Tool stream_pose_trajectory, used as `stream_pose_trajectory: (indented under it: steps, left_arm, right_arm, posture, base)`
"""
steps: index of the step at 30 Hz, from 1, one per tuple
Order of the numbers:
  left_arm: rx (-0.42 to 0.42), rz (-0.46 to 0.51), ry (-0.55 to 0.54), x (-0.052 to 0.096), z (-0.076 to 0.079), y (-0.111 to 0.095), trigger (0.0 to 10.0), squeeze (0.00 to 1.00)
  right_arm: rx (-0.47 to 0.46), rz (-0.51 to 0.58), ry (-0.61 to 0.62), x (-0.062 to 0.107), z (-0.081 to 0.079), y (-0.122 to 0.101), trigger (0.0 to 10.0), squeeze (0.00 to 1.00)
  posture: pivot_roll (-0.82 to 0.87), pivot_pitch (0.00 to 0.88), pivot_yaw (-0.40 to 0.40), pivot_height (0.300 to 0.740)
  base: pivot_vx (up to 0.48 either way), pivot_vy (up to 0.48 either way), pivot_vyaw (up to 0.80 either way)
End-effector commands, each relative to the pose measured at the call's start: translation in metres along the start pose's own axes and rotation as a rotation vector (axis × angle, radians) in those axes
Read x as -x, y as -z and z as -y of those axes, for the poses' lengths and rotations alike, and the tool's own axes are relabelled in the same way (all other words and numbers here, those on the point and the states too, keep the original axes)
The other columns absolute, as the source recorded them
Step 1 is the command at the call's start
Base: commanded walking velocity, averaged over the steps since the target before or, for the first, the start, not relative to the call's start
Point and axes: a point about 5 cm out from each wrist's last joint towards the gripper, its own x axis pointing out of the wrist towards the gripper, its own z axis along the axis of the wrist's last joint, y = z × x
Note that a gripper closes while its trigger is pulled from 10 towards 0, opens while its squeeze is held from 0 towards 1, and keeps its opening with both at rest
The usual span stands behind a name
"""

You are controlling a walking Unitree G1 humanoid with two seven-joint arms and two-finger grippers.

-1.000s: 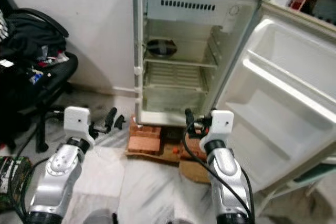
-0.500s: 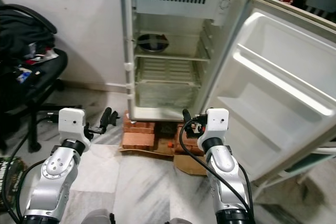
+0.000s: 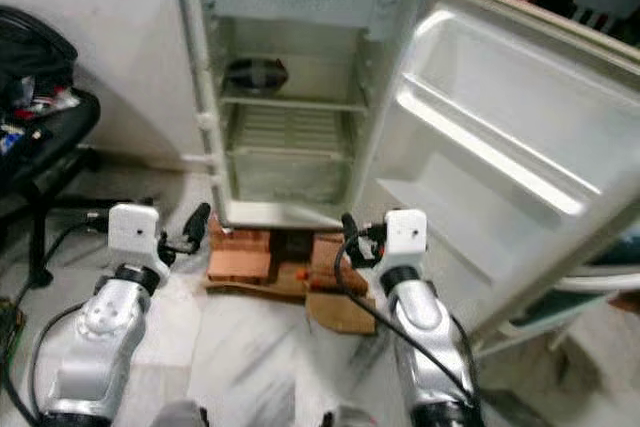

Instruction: Restocking fridge

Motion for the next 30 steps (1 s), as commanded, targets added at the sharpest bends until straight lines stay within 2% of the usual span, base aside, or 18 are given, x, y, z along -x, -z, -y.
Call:
stream_pose_trajectory:
  steps: [1, 8, 16, 22, 28, 30]
  left_arm:
    - [-0.023, 0.006, 0.002, 0.000, -0.002, -0.002, 10.0, 0.00]
    - [-0.022, 0.010, 0.008, 0.000, -0.001, -0.003, 10.0, 0.00]
    - [-0.027, 0.007, 0.015, 0.000, -0.001, -0.002, 10.0, 0.00]
    - [-0.028, 0.005, 0.014, 0.001, -0.001, -0.002, 10.0, 0.00]
    - [-0.029, 0.004, 0.012, 0.001, -0.001, -0.001, 10.0, 0.00]
    - [-0.021, 0.000, 0.005, 0.002, -0.001, -0.001, 10.0, 0.00]
  right_arm:
    - [0.003, 0.031, -0.005, -0.002, 0.000, -0.007, 10.0, 0.00]
    - [0.011, 0.029, -0.050, -0.004, -0.003, -0.006, 10.0, 0.00]
    - [-0.022, 0.000, -0.113, -0.002, -0.010, -0.001, 10.0, 0.00]
    - [-0.044, -0.114, -0.364, 0.009, -0.030, 0.013, 10.0, 0.00]
    - [-0.021, -0.169, -0.439, 0.013, -0.031, 0.019, 10.0, 0.00]
    - [0.023, -0.189, -0.430, 0.011, -0.026, 0.020, 10.0, 0.00]
  posture:
    - [0.06, 0.010, -0.077, 0.740]
    - [0.06, 0.006, -0.076, 0.740]
    - [0.06, 0.006, -0.075, 0.740]
    - [0.06, 0.006, -0.074, 0.740]
    - [0.06, 0.008, -0.074, 0.740]
    - [0.06, 0.010, -0.074, 0.740]
  base:
    - [0.000, -0.454, 0.00]
    - [0.000, -0.467, 0.00]
    - [0.000, -0.472, 0.00]
    - [0.000, -0.467, 0.00]
    - [0.000, -0.396, 0.00]
    - [0.000, 0.000, 0.00]
